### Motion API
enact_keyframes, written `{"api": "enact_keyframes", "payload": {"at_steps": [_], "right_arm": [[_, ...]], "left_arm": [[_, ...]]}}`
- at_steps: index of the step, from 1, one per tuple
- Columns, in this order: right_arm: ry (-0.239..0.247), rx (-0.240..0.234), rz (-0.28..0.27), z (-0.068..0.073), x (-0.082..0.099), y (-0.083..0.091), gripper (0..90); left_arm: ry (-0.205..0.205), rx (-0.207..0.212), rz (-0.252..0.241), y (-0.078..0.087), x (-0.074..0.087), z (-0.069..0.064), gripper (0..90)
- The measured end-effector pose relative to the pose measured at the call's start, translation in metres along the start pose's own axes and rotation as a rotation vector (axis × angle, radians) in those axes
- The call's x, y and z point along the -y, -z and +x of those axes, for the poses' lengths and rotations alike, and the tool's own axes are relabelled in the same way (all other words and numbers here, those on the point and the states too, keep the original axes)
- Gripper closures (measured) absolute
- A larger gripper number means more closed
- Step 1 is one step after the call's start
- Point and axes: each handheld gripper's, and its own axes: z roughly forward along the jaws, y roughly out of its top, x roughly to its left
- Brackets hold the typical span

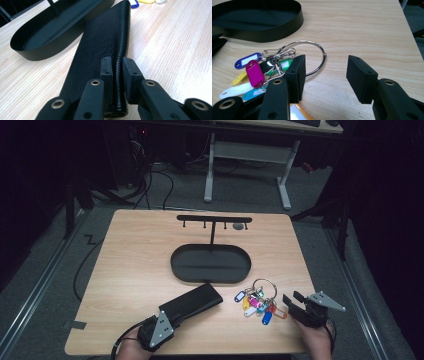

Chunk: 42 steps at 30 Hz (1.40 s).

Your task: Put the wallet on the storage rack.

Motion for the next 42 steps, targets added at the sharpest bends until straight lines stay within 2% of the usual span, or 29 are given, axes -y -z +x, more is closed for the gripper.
{"api": "enact_keyframes", "payload": {"at_steps": [6,9,13,16,22,25,29,35,40,42], "right_arm": [[-0.002,-0.001,-0.002,0.001,-0.001,0.001,50.4],[-0.004,0.001,-0.002,0.001,-0.001,0.001,50.5],[-0.001,0.004,-0.002,0.0,0.0,0.0,50.5],[-0.005,0.003,0.003,0.001,0.0,0.0,50.8],[0.008,-0.002,-0.001,0.001,-0.001,0.0,51.7],[0.005,-0.003,0.002,0.001,-0.001,0.0,51.8],[0.008,-0.005,0.001,0.001,-0.002,0.0,52.1],[0.011,-0.007,-0.002,0.001,-0.002,-0.001,52.4],[0.018,-0.006,-0.004,0.002,-0.003,-0.001,52.6],[0.017,-0.004,-0.007,0.001,-0.004,0.0,52.7]], "left_arm": [[0.037,0.017,-0.031,0.007,0.0,0.005,80.3],[0.042,0.02,-0.035,0.008,0.0,0.006,80.4],[0.077,0.031,-0.049,0.013,-0.002,0.01,80.5],[0.084,0.039,-0.047,0.015,-0.003,0.013,81.0],[0.138,0.053,-0.057,0.02,-0.005,0.018,81.5],[0.148,0.053,-0.058,0.02,-0.005,0.019,81.7],[0.185,0.058,-0.078,0.022,-0.006,0.023,81.8],[0.206,0.058,-0.098,0.026,-0.007,0.025,81.9],[0.254,0.07,-0.125,0.032,-0.008,0.029,82.1],[0.258,0.071,-0.128,0.032,-0.008,0.029,82.1]]}}
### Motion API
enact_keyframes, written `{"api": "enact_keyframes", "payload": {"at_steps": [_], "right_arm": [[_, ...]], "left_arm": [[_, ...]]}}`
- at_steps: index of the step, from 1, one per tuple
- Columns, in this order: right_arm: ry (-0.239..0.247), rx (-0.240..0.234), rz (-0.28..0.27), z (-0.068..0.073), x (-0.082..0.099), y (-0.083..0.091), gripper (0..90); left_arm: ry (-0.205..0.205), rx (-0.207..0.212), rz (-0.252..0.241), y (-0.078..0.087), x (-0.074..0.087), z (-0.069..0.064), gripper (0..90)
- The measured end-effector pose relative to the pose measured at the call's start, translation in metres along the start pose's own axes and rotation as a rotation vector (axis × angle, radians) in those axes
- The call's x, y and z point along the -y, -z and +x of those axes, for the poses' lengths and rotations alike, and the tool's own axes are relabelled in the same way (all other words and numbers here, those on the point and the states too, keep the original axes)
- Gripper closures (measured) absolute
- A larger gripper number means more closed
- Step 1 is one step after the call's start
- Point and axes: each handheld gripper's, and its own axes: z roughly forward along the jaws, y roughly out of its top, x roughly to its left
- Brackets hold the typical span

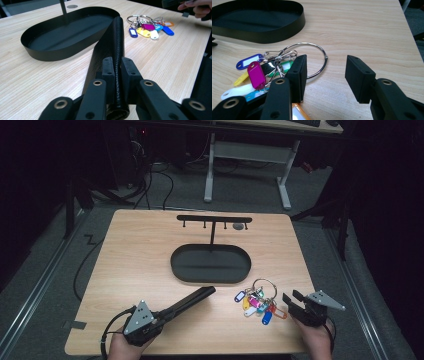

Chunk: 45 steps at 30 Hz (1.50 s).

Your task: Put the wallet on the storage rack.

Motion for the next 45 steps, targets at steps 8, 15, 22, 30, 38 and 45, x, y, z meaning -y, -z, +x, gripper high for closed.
{"api": "enact_keyframes", "payload": {"at_steps": [8,15,22,30,38,45], "right_arm": [[0.004,0.002,-0.001,-0.001,-0.001,0.0,52.8],[0.006,0.011,-0.002,-0.002,-0.002,0.001,52.8],[0.007,0.014,-0.01,-0.003,-0.002,0.004,52.9],[0.005,0.016,-0.006,-0.004,-0.002,0.003,52.8],[0.015,0.013,0.01,-0.003,0.0,0.0,52.6],[0.009,0.015,0.012,-0.003,0.0,0.002,52.1]], "left_arm": [[0.08,0.021,-0.046,0.008,-0.002,0.01,82.2],[0.14,0.036,-0.077,0.013,0.0,0.019,82.4],[0.197,0.02,-0.089,0.016,0.009,0.033,82.3],[0.229,0.003,-0.102,0.017,0.015,0.044,81.1],[0.225,-0.028,-0.101,0.017,0.015,0.043,78.3],[0.21,-0.036,-0.096,0.017,0.015,0.04,69.7]]}}
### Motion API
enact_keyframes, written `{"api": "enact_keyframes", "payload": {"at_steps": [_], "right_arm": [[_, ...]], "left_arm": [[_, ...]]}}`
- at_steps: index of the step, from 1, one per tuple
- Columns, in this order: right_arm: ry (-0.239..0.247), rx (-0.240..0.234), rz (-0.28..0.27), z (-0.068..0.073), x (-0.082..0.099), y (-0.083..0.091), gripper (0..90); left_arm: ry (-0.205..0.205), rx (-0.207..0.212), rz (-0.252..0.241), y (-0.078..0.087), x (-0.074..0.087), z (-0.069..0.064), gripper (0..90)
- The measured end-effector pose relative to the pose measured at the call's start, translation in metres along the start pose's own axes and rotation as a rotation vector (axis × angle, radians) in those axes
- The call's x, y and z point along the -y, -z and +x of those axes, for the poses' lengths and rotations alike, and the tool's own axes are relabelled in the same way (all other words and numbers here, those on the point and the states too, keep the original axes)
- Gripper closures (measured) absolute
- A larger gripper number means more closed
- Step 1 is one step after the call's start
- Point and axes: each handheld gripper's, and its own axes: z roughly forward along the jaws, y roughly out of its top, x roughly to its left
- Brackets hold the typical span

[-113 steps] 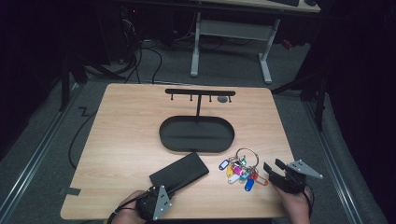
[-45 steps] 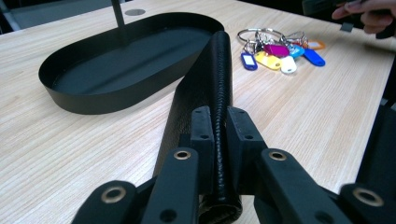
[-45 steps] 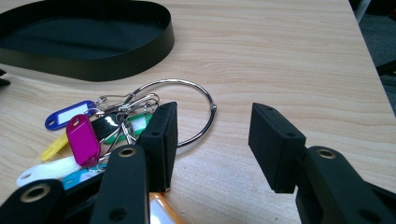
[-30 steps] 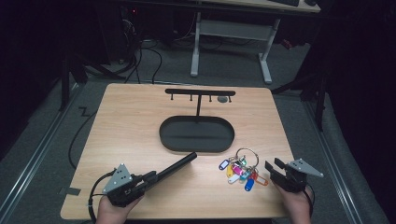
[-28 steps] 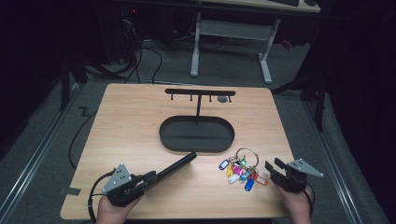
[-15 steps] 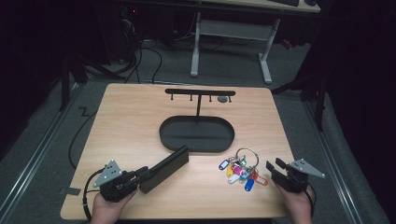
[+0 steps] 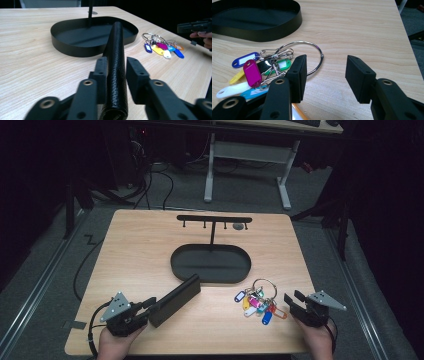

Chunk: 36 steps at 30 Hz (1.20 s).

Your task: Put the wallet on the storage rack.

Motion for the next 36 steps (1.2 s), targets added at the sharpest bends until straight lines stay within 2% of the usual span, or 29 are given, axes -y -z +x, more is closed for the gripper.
{"api": "enact_keyframes", "payload": {"at_steps": [4,7,8,9,10,13,17,19,20,21,25,26,27,28,32,36], "right_arm": [[0.001,-0.002,0.004,0.0,0.0,-0.001,51.6],[0.002,-0.003,0.005,0.0,0.0,-0.001,51.4],[0.001,-0.004,0.007,0.0,0.001,-0.001,51.4],[0.0,-0.006,0.01,0.0,0.001,-0.002,51.3],[0.0,-0.006,0.01,0.0,0.001,-0.002,51.3],[0.002,-0.009,0.015,0.001,0.001,-0.002,51.2],[0.0,-0.013,0.018,0.001,0.001,-0.002,51.1],[-0.002,-0.013,0.018,0.001,0.002,-0.002,51.0],[-0.002,-0.013,0.018,0.001,0.002,-0.002,51.0],[-0.007,-0.015,0.019,0.001,0.002,-0.002,51.0],[-0.008,-0.016,0.014,0.0,0.002,-0.002,50.9],[-0.013,-0.017,0.014,0.0,0.002,-0.001,50.9],[-0.013,-0.018,0.012,-0.001,0.002,-0.001,50.9],[-0.013,-0.018,0.012,-0.001,0.002,-0.001,50.9],[-0.014,-0.022,0.01,-0.002,0.002,-0.001,50.9],[-0.011,-0.027,0.01,-0.001,0.001,-0.001,50.8]], "left_arm": [[-0.037,-0.005,0.024,-0.003,-0.001,-0.004,60.6],[-0.066,-0.02,0.036,-0.005,-0.002,-0.009,58.6],[-0.081,-0.029,0.04,-0.005,-0.003,-0.012,58.0],[-0.117,-0.056,0.049,-0.006,-0.004,-0.017,55.6],[-0.117,-0.056,0.049,-0.006,-0.004,-0.017,55.1],[-0.166,-0.086,0.08,-0.009,-0.005,-0.023,54.6],[-0.206,-0.116,0.113,-0.012,-0.007,-0.026,54.6],[-0.226,-0.135,0.159,-0.015,-0.009,-0.028,55.3],[-0.226,-0.135,0.159,-0.015,-0.009,-0.028,55.7],[-0.258,-0.157,0.186,-0.018,-0.011,-0.03,55.6],[-0.272,-0.157,0.222,-0.021,-0.015,-0.03,55.6],[-0.283,-0.16,0.236,-0.022,-0.016,-0.031,55.5],[-0.316,-0.161,0.273,-0.024,-0.018,-0.032,55.2],[-0.316,-0.161,0.273,-0.024,-0.018,-0.032,55.1],[-0.376,-0.162,0.322,-0.029,-0.02,-0.036,54.3],[-0.412,-0.16,0.365,-0.031,-0.025,-0.037,54.1]]}}
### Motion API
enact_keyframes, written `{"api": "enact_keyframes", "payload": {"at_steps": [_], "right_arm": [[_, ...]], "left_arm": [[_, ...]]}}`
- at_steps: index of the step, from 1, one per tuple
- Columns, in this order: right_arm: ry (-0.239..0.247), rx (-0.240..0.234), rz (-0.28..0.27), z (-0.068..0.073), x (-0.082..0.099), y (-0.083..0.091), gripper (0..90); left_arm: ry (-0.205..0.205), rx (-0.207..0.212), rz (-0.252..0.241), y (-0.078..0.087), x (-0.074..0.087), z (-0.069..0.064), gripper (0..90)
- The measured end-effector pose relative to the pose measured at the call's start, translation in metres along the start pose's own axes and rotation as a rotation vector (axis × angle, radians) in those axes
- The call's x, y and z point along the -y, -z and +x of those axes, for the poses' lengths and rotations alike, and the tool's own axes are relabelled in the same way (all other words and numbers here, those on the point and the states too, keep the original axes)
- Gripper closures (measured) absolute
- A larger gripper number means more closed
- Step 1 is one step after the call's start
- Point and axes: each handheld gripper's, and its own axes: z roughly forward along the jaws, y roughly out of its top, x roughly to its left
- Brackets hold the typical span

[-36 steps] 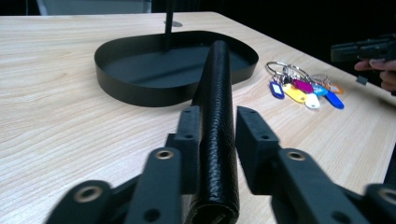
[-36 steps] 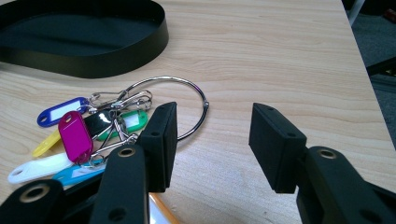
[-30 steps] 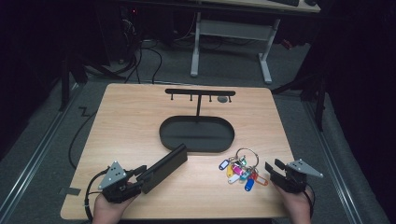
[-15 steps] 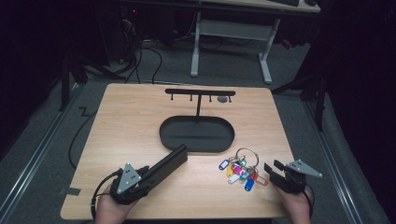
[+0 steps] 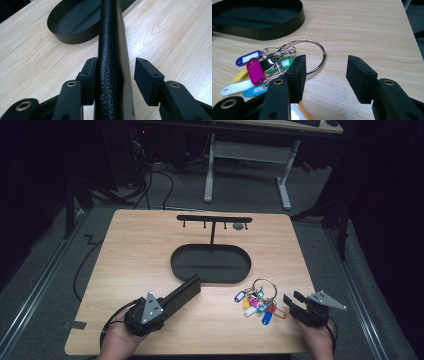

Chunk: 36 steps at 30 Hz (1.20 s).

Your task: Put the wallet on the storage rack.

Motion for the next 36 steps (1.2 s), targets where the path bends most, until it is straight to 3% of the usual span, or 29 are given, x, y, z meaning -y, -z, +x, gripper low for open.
{"api": "enact_keyframes", "payload": {"at_steps": [5,8,17,21,26,36], "right_arm": [[0.003,-0.01,0.002,0.0,-0.001,-0.001,50.5],[0.005,-0.013,0.001,0.0,-0.001,-0.001,50.4],[0.003,-0.023,0.0,-0.001,-0.001,-0.001,50.3],[0.0,-0.026,0.007,0.0,-0.001,-0.001,50.1],[0.002,-0.031,0.012,0.0,-0.001,-0.002,49.7],[-0.003,-0.039,0.014,0.0,0.0,-0.002,49.6]], "left_arm": [[-0.048,0.001,0.068,0.0,-0.009,0.002,53.5],[-0.056,-0.002,0.086,0.001,-0.013,0.004,53.6],[-0.035,0.054,0.156,0.001,-0.022,0.014,54.8],[-0.082,0.056,0.222,-0.003,-0.027,0.015,55.0],[-0.124,0.065,0.266,-0.004,-0.035,0.015,55.3],[-0.059,0.162,0.389,-0.014,-0.057,0.028,58.7]]}}
